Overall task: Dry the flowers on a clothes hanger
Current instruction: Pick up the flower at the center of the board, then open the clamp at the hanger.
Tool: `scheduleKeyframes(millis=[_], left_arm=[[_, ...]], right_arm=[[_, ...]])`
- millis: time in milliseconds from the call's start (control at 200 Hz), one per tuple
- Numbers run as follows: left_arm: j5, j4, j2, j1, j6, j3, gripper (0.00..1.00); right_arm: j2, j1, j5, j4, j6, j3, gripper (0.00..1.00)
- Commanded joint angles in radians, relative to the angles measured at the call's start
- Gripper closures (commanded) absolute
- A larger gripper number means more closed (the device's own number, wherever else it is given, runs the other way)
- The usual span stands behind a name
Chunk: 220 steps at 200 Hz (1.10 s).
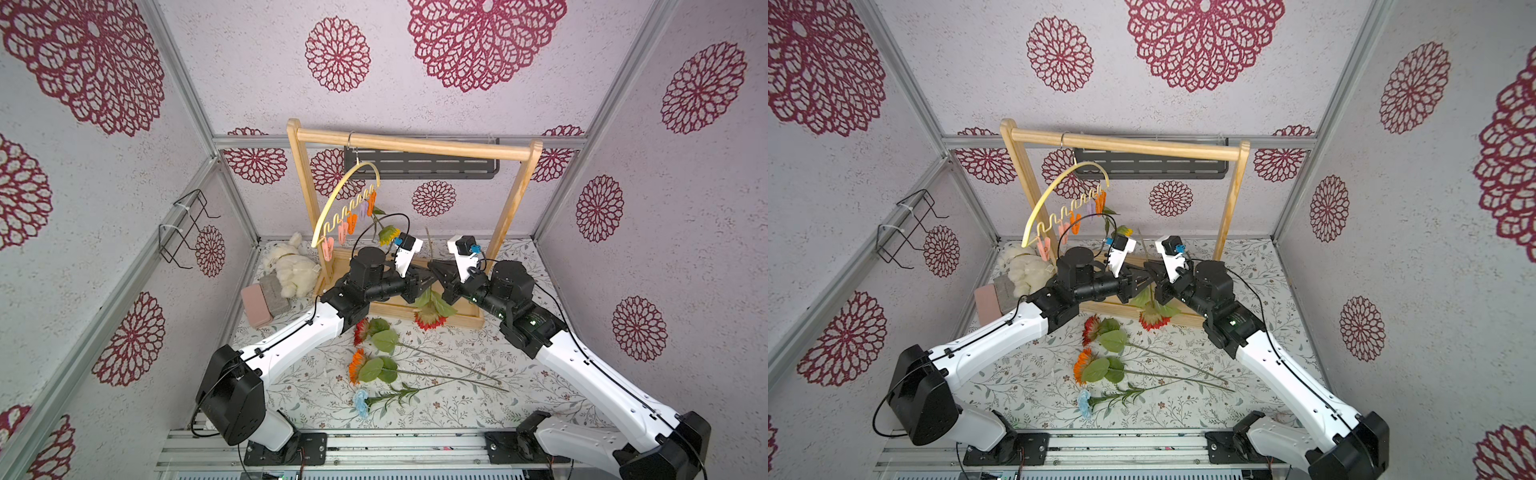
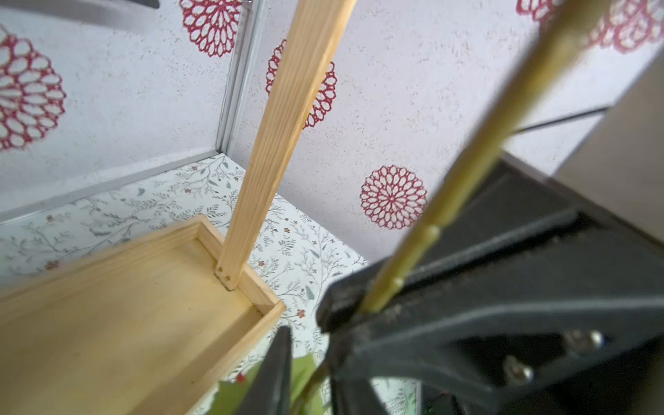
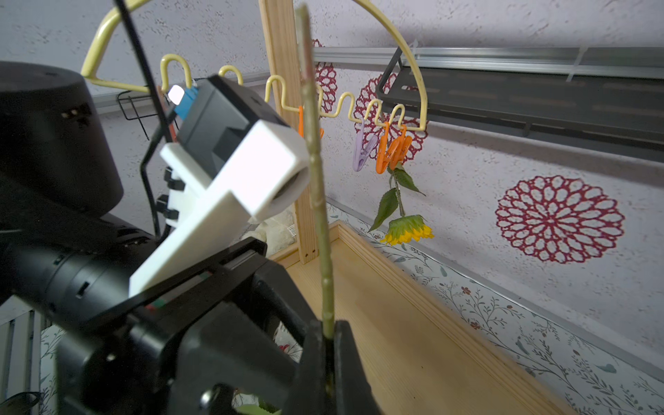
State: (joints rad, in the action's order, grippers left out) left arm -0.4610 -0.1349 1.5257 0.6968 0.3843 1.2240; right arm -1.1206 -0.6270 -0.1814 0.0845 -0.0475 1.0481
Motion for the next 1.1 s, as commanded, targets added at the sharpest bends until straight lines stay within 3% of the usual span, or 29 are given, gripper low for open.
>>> scheduleKeyframes(millis=[0, 40, 100, 185, 405, 555, 886, 1096], left_arm=[[0.020, -0.067, -0.009, -0.003, -0.001, 0.002, 1.00], [0.009, -0.081, -0.016, -0.003, -0.004, -0.008, 1.00], [-0.017, -0.100, -0.027, -0.004, -0.014, -0.024, 1.00], [-0.063, -0.095, -0.050, -0.010, -0.042, -0.045, 1.00], [-0.166, -0.089, -0.135, -0.101, -0.009, -0.152, 1.00], [-0.121, 0.020, -0.259, -0.135, -0.074, -0.249, 1.00], [0.115, 0.105, -0.627, -0.190, -0.093, -0.526, 1.00], [0.185, 0.201, -0.787, -0.284, -0.026, -0.589, 1.00]], right_arm=[[0.012, -0.005, -0.023, 0.025, -0.007, -0.002, 1.00], [0.015, -0.005, -0.020, 0.022, -0.005, -0.003, 0.99], [0.028, -0.005, -0.033, 0.019, 0.013, -0.010, 0.78], [0.063, 0.000, -0.090, 0.032, 0.053, -0.028, 0.64], [0.086, 0.132, -0.425, 0.096, -0.015, -0.028, 0.47], [0.059, 0.213, -0.513, 0.217, -0.107, -0.049, 0.46], [-0.157, 0.216, -0.377, 0.290, -0.135, 0.049, 0.48], [-0.318, 0.181, -0.336, 0.331, -0.122, 0.152, 0.49]])
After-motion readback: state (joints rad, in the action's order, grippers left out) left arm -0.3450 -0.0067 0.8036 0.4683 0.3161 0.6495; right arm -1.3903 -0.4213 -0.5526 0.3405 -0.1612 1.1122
